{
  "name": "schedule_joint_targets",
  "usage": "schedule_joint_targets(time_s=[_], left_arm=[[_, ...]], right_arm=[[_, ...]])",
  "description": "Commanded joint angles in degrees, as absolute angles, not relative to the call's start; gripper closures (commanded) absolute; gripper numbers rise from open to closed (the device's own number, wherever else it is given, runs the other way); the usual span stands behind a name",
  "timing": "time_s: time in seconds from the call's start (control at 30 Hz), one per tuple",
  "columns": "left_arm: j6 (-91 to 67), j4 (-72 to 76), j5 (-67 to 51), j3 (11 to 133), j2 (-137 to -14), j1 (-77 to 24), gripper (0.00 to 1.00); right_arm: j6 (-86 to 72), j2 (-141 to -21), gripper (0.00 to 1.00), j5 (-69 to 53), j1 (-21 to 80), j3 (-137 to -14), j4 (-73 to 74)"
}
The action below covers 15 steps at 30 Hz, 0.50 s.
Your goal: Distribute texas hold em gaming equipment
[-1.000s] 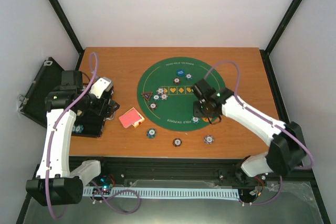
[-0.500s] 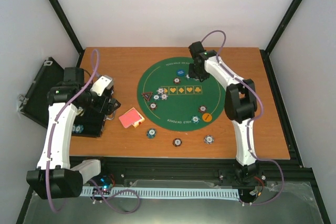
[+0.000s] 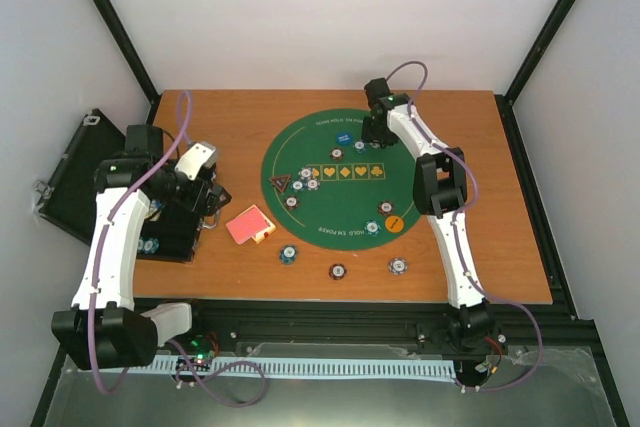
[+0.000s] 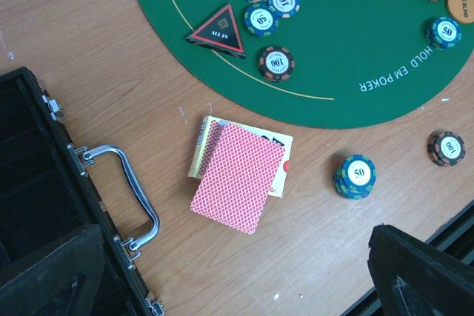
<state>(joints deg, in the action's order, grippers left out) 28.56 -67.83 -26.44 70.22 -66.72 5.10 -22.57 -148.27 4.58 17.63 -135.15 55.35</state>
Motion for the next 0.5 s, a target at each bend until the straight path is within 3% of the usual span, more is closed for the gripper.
schedule_joint_targets(time_s=[0.0, 0.37, 0.47], left_arm=[[28.7, -66.4, -27.7, 72.1, -67.5, 5.4, 0.0], [28.5, -66.3, -27.9, 71.8, -67.4, 5.4, 0.0], [28.4, -66.2, -27.6, 71.4, -67.7, 5.4, 0.0]], right_arm=[[-21.8, -150.0, 0.62, 2.9, 16.7, -138.3, 55.9], [-22.3, -147.3, 0.36, 2.4, 15.6, -138.3, 57.2], [-22.2, -143.9, 0.34, 2.8, 15.3, -138.4, 58.1]])
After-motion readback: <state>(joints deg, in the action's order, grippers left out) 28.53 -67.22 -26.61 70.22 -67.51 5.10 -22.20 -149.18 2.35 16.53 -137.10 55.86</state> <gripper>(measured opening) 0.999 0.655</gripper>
